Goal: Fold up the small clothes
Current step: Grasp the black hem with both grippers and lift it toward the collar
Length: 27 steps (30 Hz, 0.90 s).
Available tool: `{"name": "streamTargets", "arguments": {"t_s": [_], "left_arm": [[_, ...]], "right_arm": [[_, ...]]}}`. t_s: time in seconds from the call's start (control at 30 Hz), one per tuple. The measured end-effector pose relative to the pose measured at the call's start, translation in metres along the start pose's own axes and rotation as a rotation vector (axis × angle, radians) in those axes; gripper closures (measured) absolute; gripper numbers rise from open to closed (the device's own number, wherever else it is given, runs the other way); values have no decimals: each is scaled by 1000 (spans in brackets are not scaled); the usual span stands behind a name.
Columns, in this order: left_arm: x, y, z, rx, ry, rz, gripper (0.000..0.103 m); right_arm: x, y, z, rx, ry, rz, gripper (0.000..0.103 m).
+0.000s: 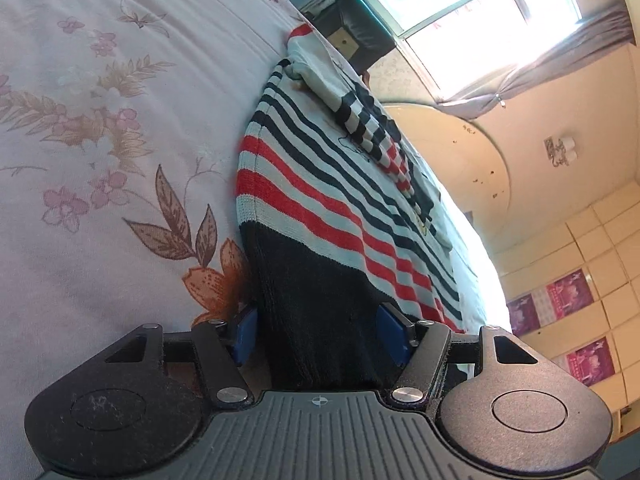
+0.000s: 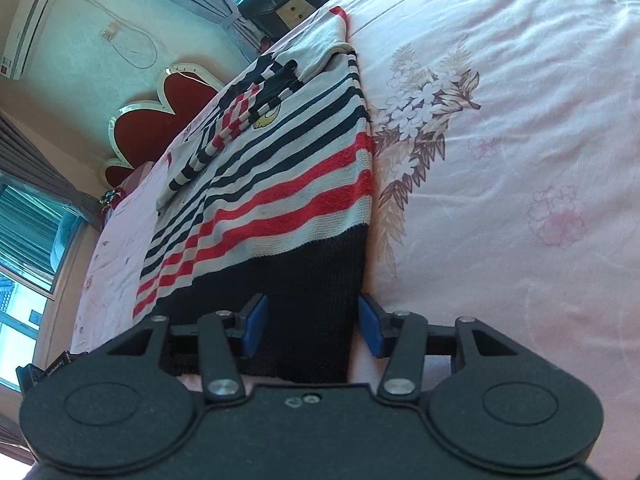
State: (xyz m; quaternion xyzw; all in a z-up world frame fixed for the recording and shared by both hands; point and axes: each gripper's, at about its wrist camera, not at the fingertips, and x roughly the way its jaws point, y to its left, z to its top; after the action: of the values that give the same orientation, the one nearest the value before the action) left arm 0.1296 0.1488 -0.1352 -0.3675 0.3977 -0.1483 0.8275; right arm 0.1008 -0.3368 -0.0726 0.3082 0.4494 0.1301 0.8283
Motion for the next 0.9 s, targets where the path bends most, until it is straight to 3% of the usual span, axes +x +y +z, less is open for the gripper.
{"name": "streamTargets", "arguments": {"t_s": [0.1,0.2,0.23,0.27,0.37,0.43,0.5,0.57,0.63,0.73,0.83,0.9], "left_arm": [[10,-5,6,9,-1,9,53],[15,0,9,-5,1,33,77],[15,2,10,-6,1,47,91],[15,5,11,-10,-5,57,96],[-9,13,7,-72,-114,-58,97],[-29,11,5,-30,-164,-61,97],[-27,13,4,24,-118,28,97],[-15,21,3,14,-65,74,98],[-14,21,3,4,-75,60,97],[-11,17,2,23,-58,49,97],[-11,17,-2,16,-47,45,96],[-13,18,-6,-3,-54,30,86]], "right_arm": [[9,1,3,12,20,36,60],[16,3,2,21,31,44,75],[18,3,1,21,32,34,85],[19,4,0,12,30,13,96],[12,8,1,-25,5,-10,97],[-4,16,1,-90,-31,-23,97],[-18,20,2,-128,-68,-10,97],[-14,12,2,-123,-45,-38,97],[3,0,1,-66,13,-67,97],[6,-2,1,1,4,-30,96],[9,1,0,-17,16,-35,93],[9,1,0,-11,15,-26,87]]}}
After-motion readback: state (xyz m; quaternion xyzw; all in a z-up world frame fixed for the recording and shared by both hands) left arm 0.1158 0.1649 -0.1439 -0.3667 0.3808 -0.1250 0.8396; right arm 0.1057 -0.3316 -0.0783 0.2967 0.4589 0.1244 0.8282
